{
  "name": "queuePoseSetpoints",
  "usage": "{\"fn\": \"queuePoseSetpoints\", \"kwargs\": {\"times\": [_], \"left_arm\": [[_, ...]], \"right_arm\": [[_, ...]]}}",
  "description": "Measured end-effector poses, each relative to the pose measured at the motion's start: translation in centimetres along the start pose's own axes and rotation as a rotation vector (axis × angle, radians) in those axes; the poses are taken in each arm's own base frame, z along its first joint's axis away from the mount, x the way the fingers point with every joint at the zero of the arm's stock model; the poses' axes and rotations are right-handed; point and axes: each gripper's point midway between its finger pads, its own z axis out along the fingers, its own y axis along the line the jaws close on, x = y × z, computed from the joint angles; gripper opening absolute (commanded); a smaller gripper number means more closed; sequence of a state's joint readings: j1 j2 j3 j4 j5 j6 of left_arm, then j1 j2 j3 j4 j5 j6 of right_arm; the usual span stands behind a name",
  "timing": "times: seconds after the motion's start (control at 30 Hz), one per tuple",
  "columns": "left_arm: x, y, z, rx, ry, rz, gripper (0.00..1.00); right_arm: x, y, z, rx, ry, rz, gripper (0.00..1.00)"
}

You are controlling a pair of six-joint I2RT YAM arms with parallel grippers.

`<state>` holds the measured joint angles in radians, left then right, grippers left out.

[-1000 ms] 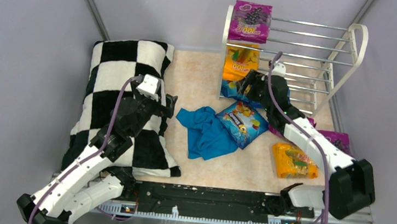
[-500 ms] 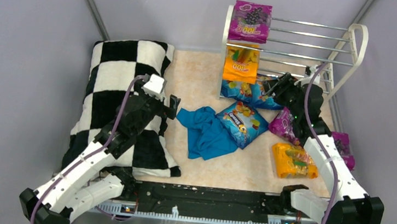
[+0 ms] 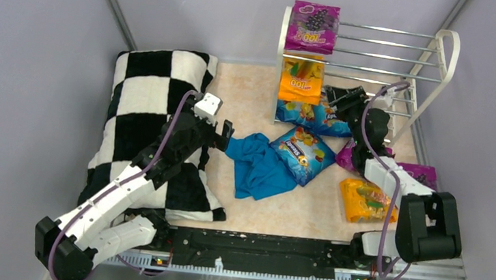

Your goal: Place and organize the candy bags onto the shelf

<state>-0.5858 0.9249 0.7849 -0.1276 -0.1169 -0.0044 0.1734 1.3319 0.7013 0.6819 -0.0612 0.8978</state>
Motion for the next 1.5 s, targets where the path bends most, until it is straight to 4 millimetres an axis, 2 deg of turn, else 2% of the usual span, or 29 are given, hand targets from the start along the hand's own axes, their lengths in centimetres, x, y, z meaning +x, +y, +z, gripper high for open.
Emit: {"fn": "queuePoseSetpoints", "kwargs": {"times": [0.07,0.13,0.33,0.53,0.7,0.87,1.17,1.2,1.5], "left_arm": [[-0.3,0.1,-0.1,-0.005,-0.010,0.004,0.99],[-0.6,0.4,-0.3,-0.016,-0.022,0.005,0.99],[-2.1,0.8,-1.2,-0.033,-0.078,-0.002,0.99],[-3.1,0.9,-2.0,-0.035,-0.119,-0.008,0.99],[-3.4,0.9,-2.2,-0.035,-0.131,-0.010,0.99],[-3.6,0.9,-2.5,-0.033,-0.142,-0.024,0.99],[-4.0,0.9,-3.0,-0.032,-0.162,-0.042,0.99],[-4.0,0.9,-3.0,-0.032,-0.162,-0.043,0.99],[-4.1,0.5,-3.0,-0.022,-0.164,-0.043,0.99]], "right_arm": [[0.6,-0.6,0.7,0.002,0.003,0.028,0.76],[0.9,-1.0,1.1,0.002,0.003,0.048,0.77],[1.2,0.0,2.0,-0.047,-0.020,0.047,0.79],[1.9,1.6,3.2,-0.052,-0.028,0.043,0.70],[2.7,1.3,4.5,-0.006,-0.044,0.054,0.67],[3.3,1.0,5.1,0.055,-0.088,0.099,0.53],[3.1,0.4,5.4,0.103,-0.148,0.170,0.02],[2.8,0.7,5.4,0.095,-0.164,0.185,0.00],[1.5,1.4,5.4,0.068,-0.219,0.226,0.00]]}}
